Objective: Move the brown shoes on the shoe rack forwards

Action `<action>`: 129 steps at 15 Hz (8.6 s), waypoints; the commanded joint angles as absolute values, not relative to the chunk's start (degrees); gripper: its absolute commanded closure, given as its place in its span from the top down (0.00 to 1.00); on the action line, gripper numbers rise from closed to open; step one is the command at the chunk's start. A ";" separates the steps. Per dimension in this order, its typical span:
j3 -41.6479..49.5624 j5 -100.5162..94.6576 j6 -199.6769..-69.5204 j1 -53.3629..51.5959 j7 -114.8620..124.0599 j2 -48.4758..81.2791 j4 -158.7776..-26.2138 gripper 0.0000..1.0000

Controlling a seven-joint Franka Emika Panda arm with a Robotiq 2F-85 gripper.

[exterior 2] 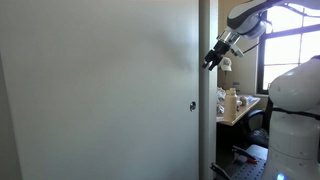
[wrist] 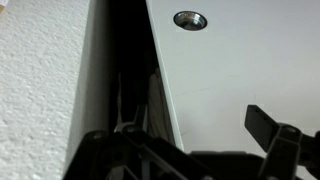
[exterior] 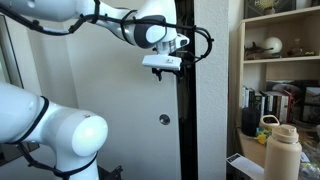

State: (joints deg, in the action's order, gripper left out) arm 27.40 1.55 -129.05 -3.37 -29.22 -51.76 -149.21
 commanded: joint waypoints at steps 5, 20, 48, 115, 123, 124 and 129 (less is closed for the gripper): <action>30.38 7.35 -137.22 -10.85 -39.22 -43.23 -146.74 1.00; 27.74 24.00 -134.77 -19.48 -57.51 -37.58 -145.11 1.00; 1.39 19.85 -154.85 -10.82 -22.15 -31.49 -148.85 1.00; -5.82 -7.54 -126.28 2.21 -51.95 54.67 -80.30 1.00; -7.61 -6.31 -125.24 2.37 -54.44 62.95 -70.14 1.00; -7.81 -6.39 -124.82 2.12 -55.07 64.18 -68.56 1.00; -7.33 -7.43 -122.40 -0.04 -56.19 67.30 -62.28 1.00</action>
